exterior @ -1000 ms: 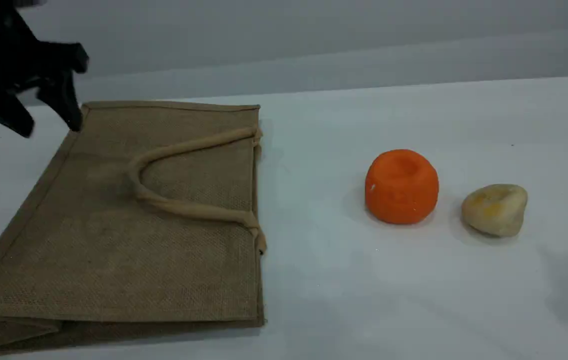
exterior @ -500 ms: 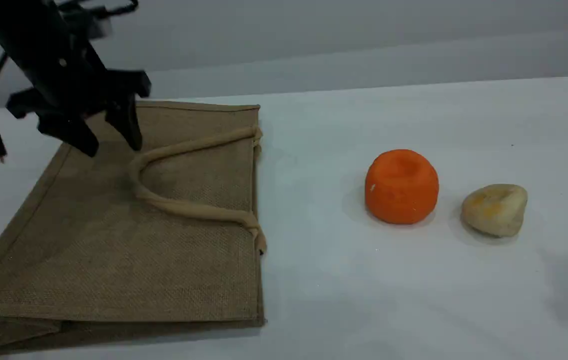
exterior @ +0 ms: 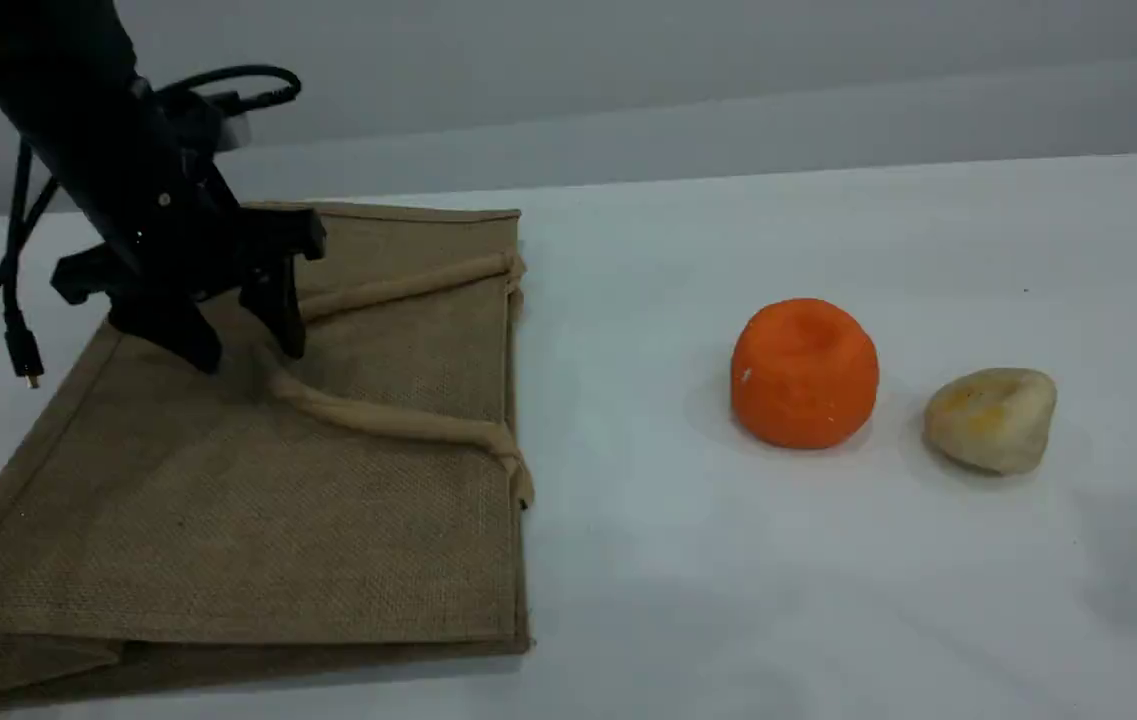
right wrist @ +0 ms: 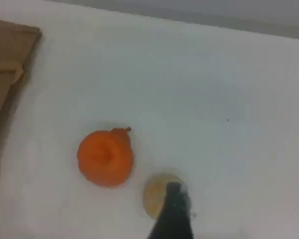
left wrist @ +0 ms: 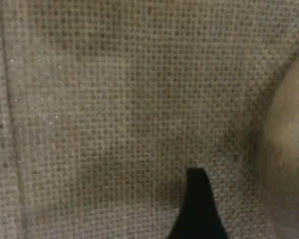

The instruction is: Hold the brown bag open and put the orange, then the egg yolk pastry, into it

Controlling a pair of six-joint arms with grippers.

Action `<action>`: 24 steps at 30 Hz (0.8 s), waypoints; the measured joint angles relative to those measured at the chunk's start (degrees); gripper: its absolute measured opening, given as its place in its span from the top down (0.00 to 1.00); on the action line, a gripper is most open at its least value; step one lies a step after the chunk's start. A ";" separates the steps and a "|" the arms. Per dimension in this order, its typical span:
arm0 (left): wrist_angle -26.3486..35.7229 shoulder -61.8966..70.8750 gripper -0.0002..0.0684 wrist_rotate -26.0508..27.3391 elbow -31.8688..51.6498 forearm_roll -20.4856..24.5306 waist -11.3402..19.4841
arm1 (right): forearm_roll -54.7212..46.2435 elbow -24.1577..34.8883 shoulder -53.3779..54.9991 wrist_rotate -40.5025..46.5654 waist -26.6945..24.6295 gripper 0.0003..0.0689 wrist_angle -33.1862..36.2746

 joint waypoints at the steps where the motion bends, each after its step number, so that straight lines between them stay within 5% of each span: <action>1: -0.16 0.47 0.31 0.00 0.00 0.00 0.00 | 0.00 0.00 -0.05 0.00 0.00 0.18 0.00; 10: -0.60 2.98 0.33 0.00 -0.35 -0.06 0.00 | 0.00 0.00 -0.05 0.00 0.00 0.18 0.33; 14: -1.13 2.98 0.47 0.00 -0.35 -1.41 0.00 | 0.00 0.00 -0.05 0.00 0.00 0.18 0.33; 20: -1.45 2.98 0.84 2.14 -0.35 -1.59 0.00 | 0.00 0.00 -0.05 0.00 0.00 0.18 0.36; 24: -0.76 2.37 0.87 4.66 -0.35 -1.59 0.00 | 0.23 0.09 -0.05 1.95 0.00 0.18 0.19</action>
